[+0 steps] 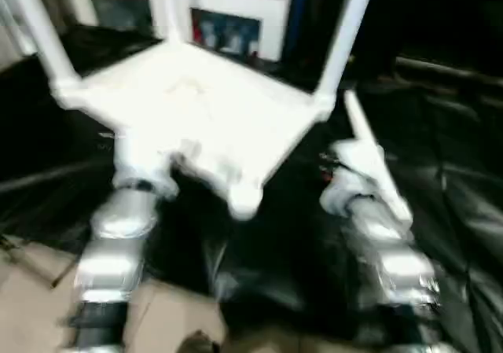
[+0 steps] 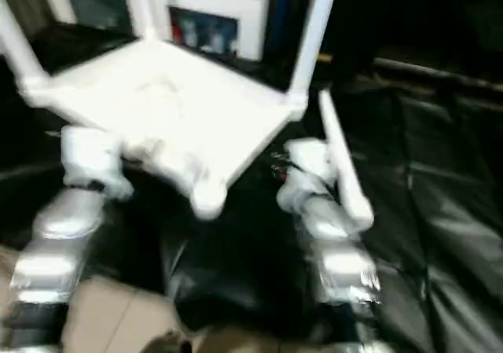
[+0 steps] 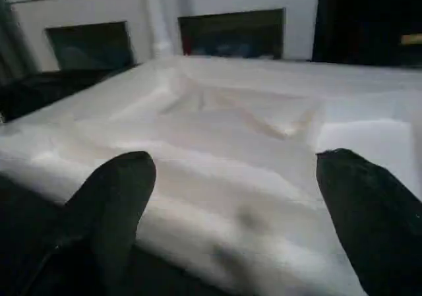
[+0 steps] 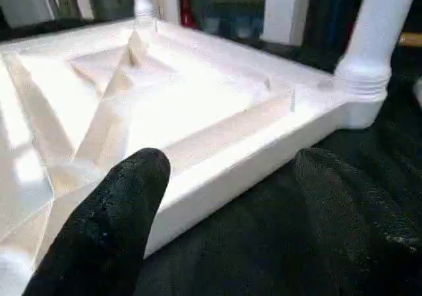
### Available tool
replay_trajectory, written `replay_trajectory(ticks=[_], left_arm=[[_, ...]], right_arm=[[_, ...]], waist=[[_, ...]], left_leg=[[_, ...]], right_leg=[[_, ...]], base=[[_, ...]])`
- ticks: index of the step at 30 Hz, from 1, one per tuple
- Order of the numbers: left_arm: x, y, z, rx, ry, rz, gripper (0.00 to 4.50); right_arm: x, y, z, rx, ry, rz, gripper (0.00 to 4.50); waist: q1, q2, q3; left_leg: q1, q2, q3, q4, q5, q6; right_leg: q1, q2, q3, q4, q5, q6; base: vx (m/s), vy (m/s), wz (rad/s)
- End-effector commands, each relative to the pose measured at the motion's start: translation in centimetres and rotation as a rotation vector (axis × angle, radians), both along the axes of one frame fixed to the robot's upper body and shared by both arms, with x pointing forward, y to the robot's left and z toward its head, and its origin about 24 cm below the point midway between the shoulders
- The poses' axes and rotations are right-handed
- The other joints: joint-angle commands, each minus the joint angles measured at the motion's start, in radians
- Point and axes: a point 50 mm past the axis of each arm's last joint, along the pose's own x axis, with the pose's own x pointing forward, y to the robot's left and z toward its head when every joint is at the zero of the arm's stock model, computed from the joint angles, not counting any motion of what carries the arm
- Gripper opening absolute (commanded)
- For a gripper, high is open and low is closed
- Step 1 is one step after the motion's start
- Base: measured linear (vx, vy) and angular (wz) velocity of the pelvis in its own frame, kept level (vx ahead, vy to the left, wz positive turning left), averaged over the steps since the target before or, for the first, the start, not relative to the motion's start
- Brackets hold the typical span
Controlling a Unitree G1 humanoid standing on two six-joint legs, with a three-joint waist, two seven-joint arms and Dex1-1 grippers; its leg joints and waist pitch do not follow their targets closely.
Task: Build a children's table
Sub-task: Pick table leg
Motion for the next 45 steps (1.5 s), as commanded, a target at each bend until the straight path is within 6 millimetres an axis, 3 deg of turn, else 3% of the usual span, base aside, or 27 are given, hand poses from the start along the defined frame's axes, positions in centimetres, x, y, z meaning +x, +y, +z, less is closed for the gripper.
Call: replay_trajectory(ticks=[1, 2, 3, 4, 5, 6, 8, 9, 10, 11, 13, 15, 16, 17, 21, 24, 25, 27, 28, 30, 32, 33, 34, 36, 38, 41, 45], left_arm=[[0.1, -1.5, 0.2, 0.004, -0.016, -0.065, 4.41], [0.1, -1.5, 0.3, 0.009, -0.021, -0.071, 4.41], [0.1, -1.5, 0.3, 0.014, -0.023, -0.070, 4.41], [0.1, -1.5, 0.3, 0.018, -0.019, -0.074, 4.48], [0.2, -1.4, 0.2, 0.035, -0.009, -0.079, 4.50], [0.2, -1.3, 0.1, 0.046, -0.002, -0.084, 4.50], [0.2, -1.2, 0.1, 0.042, -0.001, -0.100, 4.50], [0.1, -1.3, 0.2, 0.009, 0.011, -0.151, 4.50], [0.1, -1.3, 0.3, 0.007, 0.016, -0.170, 4.50], [0.0, -1.5, 0.5, 0.000, 0.028, -0.251, 4.50], [0.0, -1.4, 0.6, 0.039, 0.071, -0.322, 4.50], [0.3, -1.3, 1.1, 0.024, 0.093, -0.373, 4.50], [0.4, -1.3, 1.7, 0.019, 0.077, -0.402, 4.50], [0.5, -1.3, 1.9, 0.007, 0.076, -0.425, 4.50], [0.0, -2.5, 3.3, 0.017, 0.062, -0.614, 4.50], [-0.6, -3.5, 3.9, -0.001, 0.082, -0.744, 4.50], [-0.9, -3.8, 3.9, 0.010, 0.097, -0.779, 4.50], [-1.4, -4.1, 3.5, 0.059, 0.154, -0.836, 4.50], [-1.5, -4.2, 3.3, 0.071, 0.172, -0.851, 4.50], [-2.2, -4.5, 2.4, 0.103, 0.242, -0.906, 4.50], [-2.6, -4.5, 2.1, 0.114, 0.270, -0.930, 4.50], [-2.8, -4.5, 2.1, 0.124, 0.280, -0.940, 4.50], [-2.8, -4.5, 2.1, 0.125, 0.281, -0.940, 4.50], [-2.9, -4.6, 2.2, 0.125, 0.284, -0.946, 4.50], [-3.0, -4.7, 2.4, 0.124, 0.283, -0.953, 4.50], [-3.1, -4.9, 2.5, 0.125, 0.289, -0.966, 4.50], [-3.2, -5.1, 2.4, 0.123, 0.298, -0.976, 4.50]], right_arm=[[0.0, -2.4, -0.1, -0.027, 0.036, -0.117, 3.49], [0.0, -2.5, 0.0, -0.037, 0.034, -0.120, 3.49], [0.1, -2.6, 0.3, -0.020, 0.029, -0.098, 3.49], [0.0, -2.5, 0.6, 0.032, 0.016, -0.069, 3.66], [0.1, -2.8, 0.9, 0.032, 0.010, -0.069, 3.76], [0.2, -3.0, 1.1, 0.028, 0.008, -0.073, 3.86], [0.5, -3.3, 1.2, 0.001, 0.024, -0.085, 3.96], [0.9, -3.7, 1.2, -0.039, 0.063, -0.094, 4.09], [1.1, -3.9, 1.2, -0.056, 0.078, -0.104, 4.26], [1.8, -4.7, 1.3, -0.098, 0.123, -0.138, 4.26], [3.1, -5.7, 1.7, -0.134, 0.179, -0.167, 4.41], [4.4, -6.4, 1.8, -0.160, 0.256, -0.158, 4.47], [5.2, -6.7, 2.2, -0.174, 0.260, -0.170, 4.47], [5.7, -6.9, 2.4, -0.173, 0.259, -0.183, 4.47], [8.0, -7.2, 3.5, -0.143, 0.317, -0.201, 4.47], [8.5, -6.6, 3.3, -0.147, 0.436, -0.156, 4.47], [8.5, -6.4, 3.2, -0.147, 0.465, -0.125, 4.47], [8.5, -6.1, 2.7, -0.141, 0.535, -0.072, 4.47], [8.5, -6.1, 2.6, -0.141, 0.551, -0.063, 4.47], [8.2, -6.0, 1.7, -0.121, 0.618, -0.020, 4.47], [8.0, -5.9, 1.2, -0.111, 0.650, -0.006, 4.47], [7.7, -6.1, 0.7, -0.141, 0.677, -0.005, 4.30], [7.7, -6.1, 0.7, -0.147, 0.682, -0.006, 4.30], [7.4, -6.4, 0.2, -0.190, 0.710, -0.015, 4.30], [7.3, -6.4, 0.0, -0.198, 0.721, -0.010, 4.02], [7.2, -6.5, -0.2, -0.204, 0.736, -0.004, 3.76], [7.2, -6.6, -0.1, -0.206, 0.739, -0.001, 3.51]], waist=[[-0.017, -0.006, -0.076], [-0.027, -0.074, -0.075], [-0.026, -0.079, -0.064], [-0.016, -0.065, -0.064], [-0.033, -0.049, -0.068], [-0.041, -0.043, -0.066], [-0.071, -0.016, -0.047], [-0.078, -0.016, -0.043], [-0.087, -0.021, -0.031], [-0.091, -0.018, -0.020], [-0.102, -0.021, -0.020], [-0.104, -0.020, -0.019], [-0.112, 0.006, -0.021], [-0.115, -0.002, -0.024], [-0.124, -0.006, -0.024], [-0.128, 0.004, -0.023], [-0.128, -0.009, -0.023], [-0.124, -0.002, -0.029], [-0.118, -0.018, -0.027], [-0.115, -0.011, -0.026], [-0.105, -0.008, -0.034], [-0.105, -0.044, -0.038], [-0.098, -0.035, -0.039], [-0.082, -0.027, -0.052], [-0.077, -0.037, -0.052], [-0.063, -0.038, -0.048], [-0.059, -0.038, -0.042]], left_leg=[[0.100, 0.069, -0.019, -0.029, 1.288, 0.239], [0.062, -0.005, 0.046, -0.012, 0.848, 0.172], [0.025, -0.029, 0.057, -0.008, 0.621, 0.166], [0.003, 0.014, 0.048, -0.033, 0.284, 0.129], [-0.002, 0.034, 0.045, -0.077, 0.179, 0.074], [0.000, 0.040, 0.047, -0.091, 0.161, 0.057], [0.021, 0.070, 0.054, -0.122, -0.005, 0.025], [0.023, 0.075, 0.056, -0.127, -0.068, 0.013], [0.023, 0.080, 0.062, -0.138, -0.213, -0.024], [0.040, 0.083, 0.069, -0.142, -0.353, -0.068], [0.049, 0.075, 0.065, -0.137, -0.430, -0.096], [0.046, 0.071, 0.067, -0.132, -0.411, -0.094], [0.042, 0.068, 0.062, -0.131, -0.408, -0.100], [0.031, 0.069, 0.062, -0.130, -0.399, -0.092], [0.021, 0.076, 0.065, -0.127, -0.371, -0.074], [0.011, 0.084, 0.064, -0.128, -0.370, -0.076], [0.008, 0.086, 0.069, -0.129, -0.359, -0.074], [0.007, 0.088, 0.069, -0.126, -0.323, -0.072], [0.004, 0.089, 0.072, -0.127, -0.306, -0.065], [0.008, 0.091, 0.078, -0.123, -0.284, -0.069], [0.008, 0.096, 0.088, -0.123, -0.201, -0.061], [0.004, 0.098, 0.096, -0.123, -0.162, -0.048], [-0.002, 0.099, 0.095, -0.122, -0.122, -0.044], [0.002, 0.100, 0.114, -0.116, 0.033, -0.009], [0.002, 0.099, 0.121, -0.114, 0.071, 0.022], [0.007, 0.104, 0.126, -0.116, 0.054, 0.030], [0.012, 0.108, 0.133, -0.121, -0.016, -0.011]], right_leg=[[-0.051, -0.042, 0.051, -0.107, 0.475, 0.024], [-0.029, -0.075, 0.098, -0.191, 0.697, -0.003], [0.004, -0.110, 0.125, -0.171, 0.768, -0.039], [0.036, -0.166, 0.150, -0.195, 0.781, -0.123], [0.057, -0.132, 0.112, -0.183, 0.672, -0.193], [0.054, -0.109, 0.097, -0.185, 0.582, -0.220], [0.031, -0.079, 0.072, -0.209, 0.188, -0.300], [0.031, -0.080, 0.070, -0.214, 0.115, -0.302], [0.027, -0.077, 0.067, -0.228, -0.064, -0.280], [0.007, -0.076, 0.065, -0.246, -0.241, -0.232], [-0.001, -0.078, 0.061, -0.258, -0.381, -0.172], [-0.006, -0.084, 0.063, -0.270, -0.439, -0.139], [-0.002, -0.084, 0.059, -0.271, -0.435, -0.142], [0.008, -0.086, 0.051, -0.273, -0.424, -0.142], [0.011, -0.098, 0.036, -0.269, -0.384, -0.196], [0.018, -0.106, 0.025, -0.259, -0.348, -0.232], [0.018, -0.107, 0.025, -0.263, -0.344, -0.229], [0.020, -0.112, 0.026, -0.250, -0.327, -0.245], [0.019, -0.113, 0.026, -0.249, -0.351, -0.243], [0.012, -0.113, 0.032, -0.248, -0.331, -0.266], [0.018, -0.109, 0.036, -0.233, -0.205, -0.305], [0.022, -0.107, 0.035, -0.233, -0.170, -0.312], [0.028, -0.109, 0.036, -0.217, -0.135, -0.323], [0.026, -0.094, 0.034, -0.189, 0.104, -0.377], [0.027, -0.095, 0.037, -0.185, 0.168, -0.395], [0.026, -0.099, 0.039, -0.189, 0.132, -0.392], [0.020, -0.097, 0.040, -0.198, 0.042, -0.367]], base=[[-0.221, 0.042, -0.04], [-0.216, 0.040, 0.26], [-0.216, 0.040, 0.26], [-0.110, 0.004, 0.30], [0.000, 0.000, 0.00], [0.000, 0.000, 0.00], [-0.059, -0.038, 0.00], [-0.059, -0.029, 0.03], [-0.072, -0.021, 0.02], [-0.104, -0.014, 0.03], [-0.102, -0.013, 0.04], [-0.092, -0.018, 0.04], [-0.080, -0.021, 0.00], [-0.072, -0.008, -0.03], [-0.033, -0.003, 0.00], [0.000, 0.000, 0.00], [0.000, 0.000, 0.00], [0.000, 0.000, 0.00], [0.000, 0.000, 0.00], [0.000, 0.000, 0.00], [0.057, -0.027, 0.07], [0.063, -0.023, 0.07], [0.059, -0.027, 0.06], [0.063, -0.022, 0.02], [0.028, -0.002, 0.00], [0.000, 0.000, 0.00], [0.000, 0.000, 0.00]])
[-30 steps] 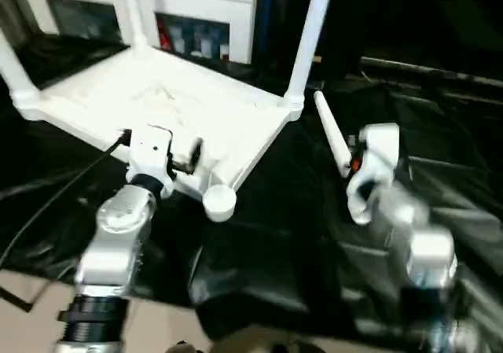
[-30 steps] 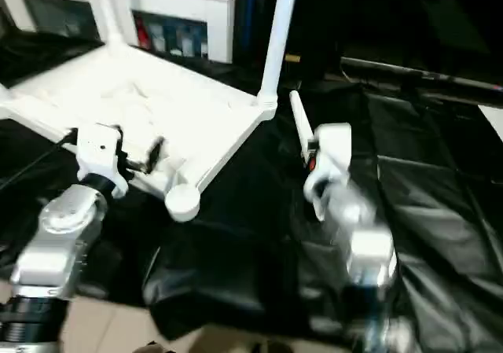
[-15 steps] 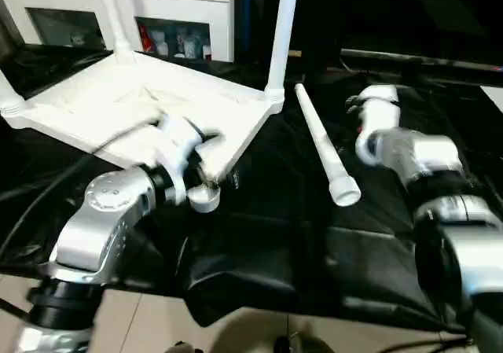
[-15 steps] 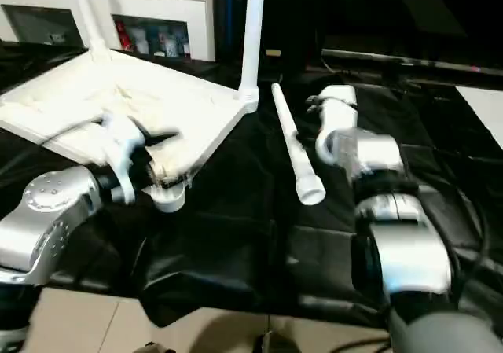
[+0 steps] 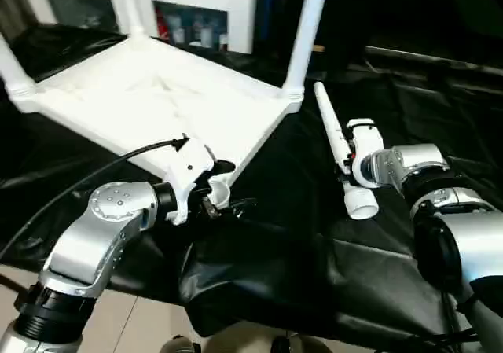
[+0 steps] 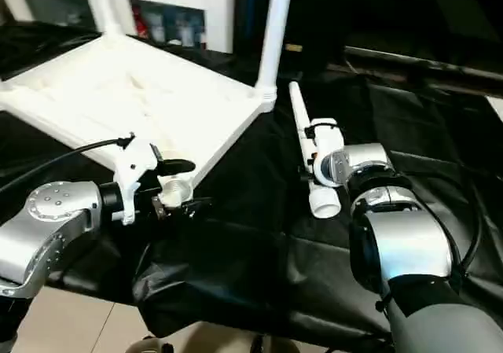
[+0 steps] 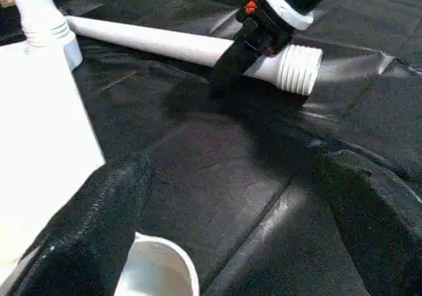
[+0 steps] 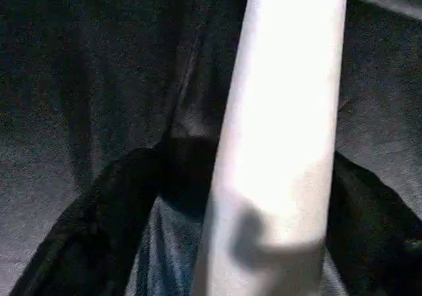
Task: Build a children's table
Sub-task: Pick table leg
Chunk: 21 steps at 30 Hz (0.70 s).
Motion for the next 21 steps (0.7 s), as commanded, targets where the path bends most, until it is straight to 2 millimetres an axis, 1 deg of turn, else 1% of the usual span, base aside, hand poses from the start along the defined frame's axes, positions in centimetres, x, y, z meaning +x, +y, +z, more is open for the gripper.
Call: replay_trajectory(ticks=[1, 2, 4, 5, 7, 8, 11, 14, 15, 17, 18, 19, 20, 21], left_arm=[[-0.3, -0.6, 0.2, 0.005, 0.001, -0.035, 4.50], [-0.3, -0.7, 0.1, 0.006, 0.002, -0.037, 4.50], [-0.3, -0.9, 0.0, 0.007, 0.005, -0.040, 4.50], [-0.3, -0.9, 0.0, 0.007, 0.007, -0.042, 4.50], [-0.4, -1.0, -0.1, 0.010, 0.013, -0.048, 4.50], [-0.4, -1.1, -0.1, 0.010, 0.018, -0.052, 4.50], [-0.8, -1.2, -0.6, 0.031, 0.062, -0.083, 4.50], [-1.0, -1.3, -0.9, 0.038, 0.076, -0.093, 4.50], [-0.9, -1.4, -0.9, 0.038, 0.074, -0.091, 4.50], [-0.5, -1.7, -0.9, 0.019, 0.059, -0.075, 4.50], [-0.3, -2.0, -0.9, -0.014, 0.054, -0.063, 4.50], [0.0, -2.4, -0.8, -0.055, 0.043, -0.049, 4.50], [0.4, -2.9, -0.7, -0.112, 0.028, -0.027, 4.50], [0.7, -3.2, -0.6, -0.149, 0.019, -0.013, 4.50]], right_arm=[[0.1, -0.5, 0.5, -0.015, -0.006, 0.000, 3.43], [0.2, -0.6, 0.5, -0.017, -0.006, 0.001, 3.16], [0.2, -0.6, 0.6, -0.022, -0.007, 0.002, 3.10], [0.2, -0.7, 0.6, -0.024, -0.009, 0.001, 2.96], [0.2, -0.7, 0.6, -0.027, -0.012, -0.002, 2.96], [0.2, -0.8, 0.6, -0.031, -0.013, -0.003, 2.72], [0.2, -1.1, 0.5, -0.040, -0.028, -0.019, 2.60], [0.5, -1.6, 0.8, -0.027, -0.073, -0.072, 2.23], [0.5, -1.8, 0.9, -0.023, -0.087, -0.086, 2.20], [0.7, -2.3, 1.2, 0.019, -0.127, -0.161, 2.02], [0.8, -2.6, 1.3, 0.038, -0.144, -0.196, 2.02], [0.8, -2.8, 1.3, 0.056, -0.160, -0.230, 1.89], [0.8, -3.2, 1.4, 0.079, -0.176, -0.264, 1.87], [0.8, -3.4, 1.5, 0.093, -0.185, -0.284, 1.85]], waist=[[0.006, 0.000, -0.076], [0.008, 0.001, -0.075], [0.008, -0.001, -0.073], [0.008, -0.001, -0.073], [0.008, -0.001, -0.073], [0.008, -0.005, -0.072], [0.010, -0.005, -0.071], [0.009, -0.006, -0.070], [0.009, -0.006, -0.070], [0.009, -0.010, -0.072], [0.010, -0.010, -0.073], [0.011, -0.012, -0.073], [0.012, -0.017, -0.075], [0.015, -0.015, -0.075]], left_leg=[[0.014, 0.033, 0.005, -0.079, -0.088, 0.027], [0.020, 0.034, 0.008, -0.080, -0.110, 0.015], [0.016, 0.034, 0.008, -0.083, -0.132, -0.001], [0.016, 0.034, 0.007, -0.083, -0.136, -0.005], [0.014, 0.034, 0.005, -0.084, -0.149, -0.016], [0.011, 0.033, 0.005, -0.084, -0.160, -0.022], [0.011, 0.032, 0.004, -0.084, -0.168, -0.031], [0.011, 0.032, 0.002, -0.085, -0.182, -0.041], [0.010, 0.032, 0.002, -0.084, -0.185, -0.042], [0.009, 0.029, 0.002, -0.083, -0.176, -0.040], [0.009, 0.029, 0.003, -0.082, -0.174, -0.039], [0.009, 0.027, 0.006, -0.080, -0.171, -0.035], [0.008, 0.026, 0.008, -0.079, -0.166, -0.029], [0.009, 0.026, 0.007, -0.078, -0.163, -0.027]], right_leg=[[0.071, -0.048, 0.044, -0.055, -0.177, -0.260], [0.066, -0.047, 0.045, -0.057, -0.190, -0.255], [0.067, -0.046, 0.045, -0.058, -0.214, -0.242], [0.068, -0.046, 0.045, -0.058, -0.222, -0.237], [0.068, -0.047, 0.045, -0.060, -0.245, -0.222], [0.069, -0.047, 0.045, -0.062, -0.271, -0.208], [0.065, -0.049, 0.045, -0.065, -0.305, -0.191], [0.064, -0.048, 0.044, -0.065, -0.319, -0.179], [0.064, -0.047, 0.044, -0.065, -0.320, -0.178], [0.066, -0.045, 0.043, -0.063, -0.305, -0.169], [0.065, -0.045, 0.043, -0.063, -0.304, -0.168], [0.064, -0.044, 0.044, -0.067, -0.303, -0.164], [0.064, -0.042, 0.043, -0.067, -0.294, -0.165], [0.063, -0.042, 0.042, -0.066, -0.290, -0.166]], base=[[0.000, 0.000, 0.00], [0.000, 0.000, 0.00], [0.000, 0.000, 0.00], [0.000, 0.000, 0.00], [0.000, 0.000, 0.00], [0.000, 0.000, 0.00], [0.000, 0.000, 0.00], [0.000, 0.000, 0.00], [0.000, 0.000, 0.00], [0.000, 0.000, 0.00], [0.000, 0.000, 0.00], [0.000, 0.000, 0.00], [0.000, 0.000, 0.00], [0.000, 0.000, 0.00]])
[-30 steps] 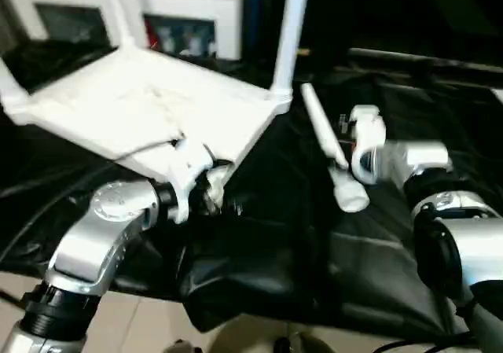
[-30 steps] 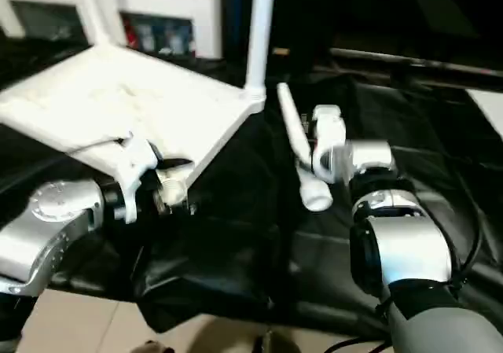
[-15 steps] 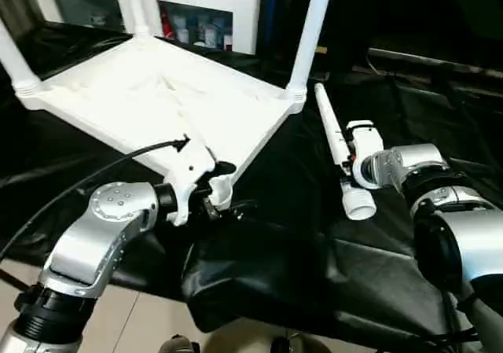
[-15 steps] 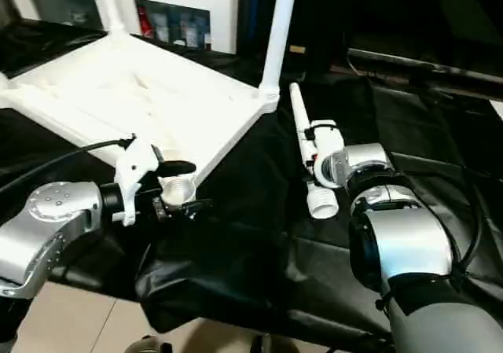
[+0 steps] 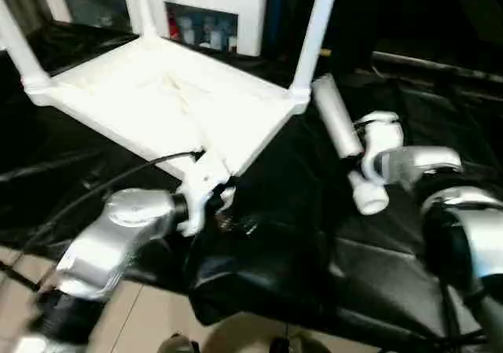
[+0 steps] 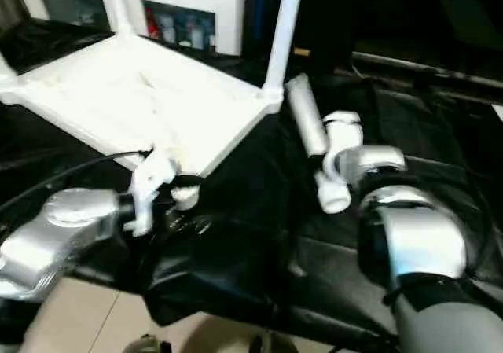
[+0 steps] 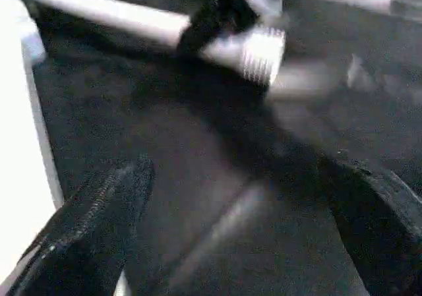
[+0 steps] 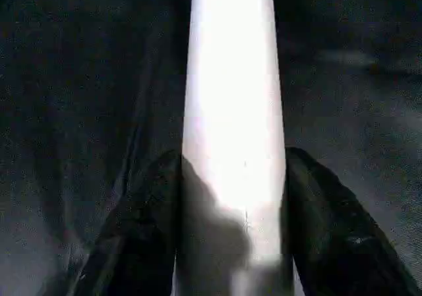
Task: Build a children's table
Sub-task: Pick table leg
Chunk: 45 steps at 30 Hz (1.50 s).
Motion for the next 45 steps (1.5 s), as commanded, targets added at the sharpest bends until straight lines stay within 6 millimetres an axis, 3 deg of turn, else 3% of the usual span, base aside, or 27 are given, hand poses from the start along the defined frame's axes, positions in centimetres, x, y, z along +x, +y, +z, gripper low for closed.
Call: replay_trajectory(ticks=[1, 3, 4, 5, 6, 7, 8, 9, 12, 13, 14, 15, 16, 17, 19, 20, 21, 22, 23, 25, 27, 29, 31, 33, 37, 38, 45], left_arm=[[0.8, -0.6, 0.8, -0.084, -0.043, 0.037, 4.50], [1.6, -1.6, 1.1, -0.173, -0.062, 0.068, 4.50], [1.8, -1.8, 1.3, -0.190, -0.066, 0.077, 4.50], [2.4, -2.2, 1.5, -0.220, -0.071, 0.098, 4.50], [2.8, -2.4, 1.8, -0.237, -0.078, 0.104, 4.50], [2.8, -2.4, 1.8, -0.237, -0.078, 0.104, 4.50], [3.6, -2.6, 2.4, -0.262, -0.103, 0.123, 4.50], [4.1, -2.6, 2.9, -0.276, -0.128, 0.139, 4.50], [4.7, -2.6, 3.4, -0.289, -0.161, 0.167, 4.50], [5.2, -2.6, 3.8, -0.293, -0.186, 0.204, 4.50], [5.2, -2.6, 3.8, -0.293, -0.186, 0.204, 4.50], [5.7, -2.8, 3.9, -0.303, -0.133, 0.213, 4.50], [5.8, -2.9, 3.9, -0.304, -0.125, 0.210, 4.50], [5.9, -2.9, 3.9, -0.314, -0.096, 0.199, 4.50], [6.1, -3.1, 4.3, -0.349, -0.048, 0.183, 4.50], [6.5, -3.4, 5.2, -0.440, -0.010, 0.153, 4.50], [6.5, -3.4, 5.2, -0.440, -0.010, 0.153, 4.50], [7.0, -3.7, 6.2, -0.523, 0.008, 0.169, 4.50], [7.2, -3.8, 6.5, -0.540, 0.012, 0.176, 4.50], [7.2, -4.2, 7.1, -0.571, 0.037, 0.137, 4.50], [7.0, -4.8, 7.6, -0.593, 0.065, 0.085, 4.50], [7.0, -4.9, 7.7, -0.600, 0.081, 0.068, 4.50], [6.8, -5.3, 7.8, -0.598, 0.098, 0.045, 4.50], [6.9, -5.8, 7.7, -0.575, 0.111, 0.043, 4.50], [7.0, -6.0, 7.7, -0.572, 0.106, 0.060, 4.50], [7.0, -6.0, 7.7, -0.572, 0.106, 0.060, 4.50], [6.9, -6.3, 7.8, -0.584, 0.107, 0.070, 4.50]], right_arm=[[0.2, -0.9, 0.6, 0.047, -0.065, -0.070, 1.85], [0.4, -1.5, 1.1, 0.128, -0.124, -0.137, 1.84], [0.5, -1.7, 1.3, 0.149, -0.153, -0.162, 1.84], [0.7, -2.4, 1.9, 0.203, -0.226, -0.225, 1.84], [0.8, -2.9, 2.4, 0.250, -0.283, -0.251, 1.84], [0.8, -2.9, 2.4, 0.250, -0.283, -0.251, 1.84], [0.9, -3.5, 3.4, 0.373, -0.430, -0.254, 1.84], [0.9, -3.7, 4.4, 0.475, -0.572, -0.216, 1.83], [0.4, -3.5, 5.2, 0.559, -0.695, -0.125, 1.83], [-0.7, -2.9, 5.6, 0.681, -0.761, 0.007, 1.83], [-0.7, -2.9, 5.6, 0.681, -0.761, 0.007, 1.83], [-2.6, -2.2, 6.2, 0.814, -0.840, 0.186, 1.83], [-2.7, -2.1, 6.2, 0.824, -0.846, 0.198, 1.82], [-3.3, -2.0, 6.3, 0.856, -0.863, 0.243, 1.82], [-4.3, -1.8, 6.3, 0.906, -0.879, 0.314, 1.82], [-5.5, -1.6, 6.3, 0.959, -0.890, 0.390, 1.82], [-5.5, -1.6, 6.3, 0.959, -0.890, 0.390, 1.82], [-6.6, -1.1, 6.6, 1.011, -0.913, 0.465, 1.82], [-7.0, -0.9, 6.8, 1.024, -0.921, 0.489, 1.82], [-7.7, -0.3, 6.8, 1.046, -0.912, 0.543, 1.82], [-8.2, 0.5, 6.7, 1.057, -0.888, 0.592, 1.82], [-8.4, 0.8, 6.7, 1.060, -0.878, 0.608, 1.82], [-8.5, 1.4, 6.5, 1.070, -0.859, 0.623, 1.82], [-8.6, 2.5, 6.0, 1.082, -0.824, 0.646, 1.82], [-8.9, 4.0, 5.6, 1.060, -0.773, 0.683, 1.82], [-8.9, 4.0, 5.6, 1.060, -0.773, 0.683, 1.82], [-9.1, 6.0, 4.8, 0.974, -0.679, 0.768, 1.82]], waist=[[0.003, -0.005, -0.078], [0.006, -0.009, -0.079], [0.010, 0.005, -0.081], [0.009, -0.006, -0.081], [0.010, -0.007, -0.083], [0.010, -0.002, -0.083], [0.011, 0.013, -0.084], [0.012, 0.007, -0.087], [0.012, 0.001, -0.090], [0.013, 0.009, -0.090], [0.016, 0.008, -0.086], [0.012, 0.007, -0.093], [0.021, 0.010, -0.092], [0.018, 0.008, -0.091], [0.025, 0.010, -0.089], [0.030, 0.004, -0.086], [0.034, 0.008, -0.087], [0.032, 0.003, -0.082], [0.041, 0.006, -0.082], [0.044, 0.007, -0.079], [0.042, 0.009, -0.071], [0.040, 0.007, -0.073], [0.043, 0.003, -0.077], [0.045, 0.007, -0.079], [0.046, 0.007, -0.077], [0.047, 0.002, -0.079], [0.054, 0.001, -0.082]], left_leg=[[0.007, 0.022, 0.005, -0.078, -0.170, -0.007], [0.003, 0.020, 0.005, -0.077, -0.170, -0.002], [0.006, 0.020, 0.003, -0.076, -0.166, 0.000], [0.003, 0.019, 0.006, -0.076, -0.167, 0.008], [0.003, 0.019, 0.004, -0.076, -0.161, 0.010], [0.003, 0.020, 0.004, -0.076, -0.157, 0.016], [0.003, 0.018, 0.002, -0.075, -0.152, 0.016], [0.001, 0.017, 0.002, -0.074, -0.143, 0.041], [-0.006, 0.020, 0.000, -0.073, -0.095, 0.073], [-0.003, 0.021, 0.000, -0.074, -0.084, 0.081], [0.001, 0.016, 0.004, -0.074, -0.089, 0.103], [0.001, 0.025, -0.003, -0.075, -0.059, 0.115], [0.011, 0.026, 0.001, -0.074, -0.067, 0.137], [0.004, 0.026, -0.002, -0.078, -0.071, 0.134], [0.014, 0.029, 0.000, -0.077, -0.102, 0.116], [0.009, 0.022, 0.003, -0.079, -0.116, 0.100], [0.015, 0.027, 0.001, -0.078, -0.130, 0.092], [0.008, 0.023, 0.001, -0.081, -0.144, 0.081], [0.015, 0.026, 0.000, -0.081, -0.158, 0.072], [0.012, 0.027, -0.005, -0.087, -0.182, 0.054], [0.020, 0.026, -0.006, -0.092, -0.237, 0.032], [0.018, 0.024, -0.011, -0.095, -0.244, 0.020], [0.018, 0.027, -0.013, -0.098, -0.216, 0.017], [0.015, 0.030, -0.013, -0.103, -0.201, 0.017], [0.014, 0.029, -0.011, -0.104, -0.210, 0.018], [0.012, 0.029, -0.011, -0.103, -0.199, 0.019], [0.009, 0.030, -0.008, -0.100, -0.133, 0.029]], right_leg=[[0.066, -0.042, 0.040, -0.076, -0.283, -0.170], [0.069, -0.042, 0.038, -0.079, -0.292, -0.155], [0.068, -0.042, 0.039, -0.077, -0.283, -0.155], [0.068, -0.040, 0.038, -0.080, -0.270, -0.149], [0.070, -0.040, 0.036, -0.077, -0.263, -0.149], [0.070, -0.040, 0.036, -0.078, -0.250, -0.151], [0.071, -0.039, 0.036, -0.073, -0.237, -0.157], [0.078, -0.037, 0.035, -0.075, -0.209, -0.158], [0.086, -0.039, 0.035, -0.069, -0.147, -0.178], [0.085, -0.038, 0.034, -0.070, -0.132, -0.196], [0.086, -0.030, 0.036, -0.079, -0.114, -0.189], [0.089, -0.035, 0.037, -0.063, -0.055, -0.219], [0.085, -0.034, 0.038, -0.069, -0.043, -0.227], [0.090, -0.036, 0.035, -0.070, -0.068, -0.239], [0.081, -0.040, 0.037, -0.077, -0.122, -0.251], [0.087, -0.040, 0.034, -0.084, -0.174, -0.239], [0.081, -0.043, 0.035, -0.085, -0.194, -0.238], [0.084, -0.041, 0.033, -0.092, -0.240, -0.218], [0.078, -0.044, 0.032, -0.098, -0.276, -0.200], [0.078, -0.046, 0.028, -0.105, -0.349, -0.168], [0.070, -0.047, 0.026, -0.122, -0.451, -0.130], [0.075, -0.050, 0.022, -0.129, -0.504, -0.102], [0.077, -0.052, 0.021, -0.129, -0.480, -0.091], [0.077, -0.051, 0.022, -0.125, -0.416, -0.105], [0.076, -0.053, 0.024, -0.126, -0.402, -0.111], [0.079, -0.054, 0.024, -0.123, -0.395, -0.109], [0.081, -0.055, 0.030, -0.109, -0.294, -0.135]], base=[[0.000, 0.000, 0.00], [0.000, 0.000, 0.00], [0.000, 0.000, 0.00], [0.000, 0.000, 0.00], [0.000, 0.000, 0.00], [0.000, 0.000, 0.00], [0.000, 0.000, 0.00], [0.000, 0.000, 0.00], [0.000, 0.000, 0.00], [0.000, 0.000, 0.00], [0.000, 0.000, 0.00], [0.000, 0.000, 0.00], [0.000, 0.000, 0.00], [0.000, 0.000, 0.00], [0.000, 0.000, 0.00], [0.000, 0.000, 0.00], [0.000, 0.000, 0.00], [0.000, 0.000, 0.00], [0.000, 0.000, 0.00], [0.000, 0.000, 0.00], [0.000, 0.000, 0.00], [0.000, 0.000, 0.00], [0.000, 0.000, 0.00], [0.000, 0.000, 0.00], [0.000, 0.000, 0.00], [0.000, 0.000, 0.00], [0.000, 0.000, 0.00]])
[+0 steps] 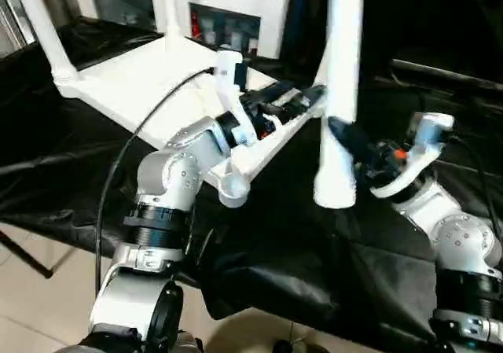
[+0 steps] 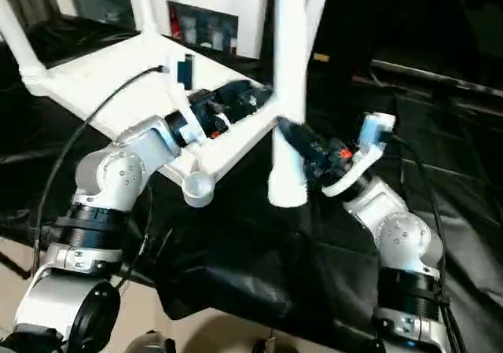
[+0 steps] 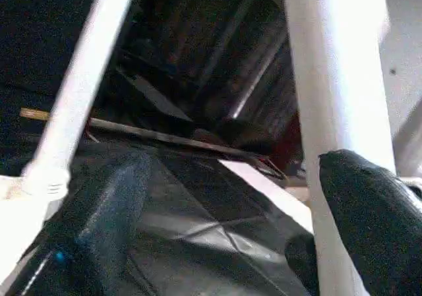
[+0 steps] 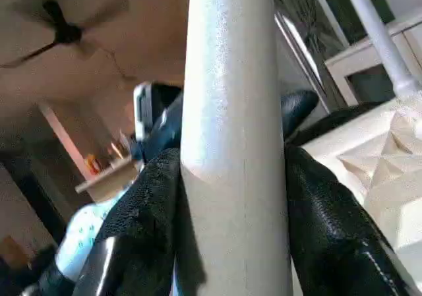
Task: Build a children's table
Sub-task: Pick table leg
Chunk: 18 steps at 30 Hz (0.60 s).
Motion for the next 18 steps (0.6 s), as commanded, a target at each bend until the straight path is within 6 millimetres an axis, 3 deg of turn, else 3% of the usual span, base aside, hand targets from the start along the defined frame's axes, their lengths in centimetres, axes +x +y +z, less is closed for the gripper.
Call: replay_trajectory(ticks=[1, 10, 15, 18], left_arm=[[-0.4, -1.5, 0.5, 0.003, -0.008, -0.056, 4.50], [-2.0, -1.4, 0.5, -0.113, 0.061, -0.235, 4.50], [-2.1, -1.2, 0.0, -0.124, 0.098, -0.245, 4.50], [-2.2, -1.2, -0.2, -0.105, 0.104, -0.266, 4.50]], right_arm=[[-0.3, 1.5, -0.1, -0.067, 0.002, 0.062, 1.82], [0.5, 1.7, -0.4, -0.128, 0.030, -0.003, 1.82], [1.0, 1.4, 0.2, -0.119, 0.012, -0.042, 1.82], [0.9, 1.4, 0.5, -0.129, -0.004, -0.018, 1.82]], waist=[[0.006, -0.006, -0.082], [0.007, -0.007, -0.082], [0.009, -0.007, -0.076], [0.008, -0.007, -0.075]], left_leg=[[0.010, 0.031, -0.005, -0.082, -0.144, 0.018], [0.010, 0.031, -0.001, -0.079, -0.095, 0.024], [0.012, 0.031, -0.002, -0.084, -0.157, 0.007], [0.013, 0.031, -0.003, -0.086, -0.166, 0.000]], right_leg=[[0.067, -0.053, 0.037, -0.076, -0.292, -0.153], [0.070, -0.053, 0.039, -0.061, -0.202, -0.212], [0.067, -0.055, 0.041, -0.077, -0.327, -0.157], [0.066, -0.053, 0.040, -0.081, -0.345, -0.138]], base=[[0.000, 0.000, 0.00], [0.000, 0.000, 0.00], [0.000, 0.000, 0.00], [0.000, 0.000, 0.00]])
